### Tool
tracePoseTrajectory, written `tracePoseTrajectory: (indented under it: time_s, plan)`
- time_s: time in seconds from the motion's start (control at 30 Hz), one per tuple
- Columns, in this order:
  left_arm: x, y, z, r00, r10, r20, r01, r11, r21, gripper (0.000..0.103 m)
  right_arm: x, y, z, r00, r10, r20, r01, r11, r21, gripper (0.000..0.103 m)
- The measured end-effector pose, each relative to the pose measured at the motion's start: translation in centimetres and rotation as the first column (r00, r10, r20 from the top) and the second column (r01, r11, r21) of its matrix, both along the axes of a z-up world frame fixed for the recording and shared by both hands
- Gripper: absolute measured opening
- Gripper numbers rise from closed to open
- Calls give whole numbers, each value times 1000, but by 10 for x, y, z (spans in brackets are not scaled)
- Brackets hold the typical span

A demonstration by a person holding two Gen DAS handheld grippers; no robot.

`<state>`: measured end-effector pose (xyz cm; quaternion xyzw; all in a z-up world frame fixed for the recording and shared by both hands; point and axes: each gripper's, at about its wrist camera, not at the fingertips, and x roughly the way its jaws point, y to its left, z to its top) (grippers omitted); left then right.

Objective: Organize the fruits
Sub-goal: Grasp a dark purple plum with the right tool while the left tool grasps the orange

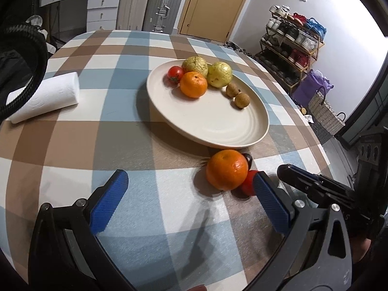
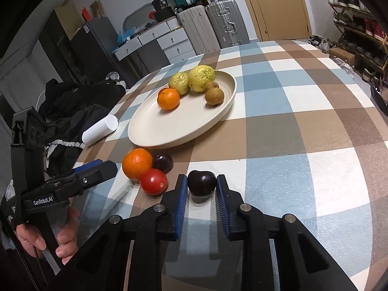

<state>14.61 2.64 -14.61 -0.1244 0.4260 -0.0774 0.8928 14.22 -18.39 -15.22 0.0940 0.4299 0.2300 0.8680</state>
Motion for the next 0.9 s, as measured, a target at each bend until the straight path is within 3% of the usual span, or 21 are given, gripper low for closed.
tracePoseTrajectory:
  time_s: [0.43,0.67,0.8,0.9]
  plan:
    - [15,-12,-5,999,-49,-23,48,998,-29,102,-1,-7,-3,1000,3,-16,-2,998,62,25]
    - [18,-8,-7,997,-68,-24,66,993,-94,101,-2,-7,-2,1000,10,-15,-9,997,73,25]
    - [19,-7,-10,997,-77,-30,73,990,-121,91,-2,-9,-3,1000,7,-14,-6,996,84,25]
    - [21,-6,-12,995,-89,-40,83,986,-146,77,-2,-10,-3,1000,7,-15,-6,997,82,25]
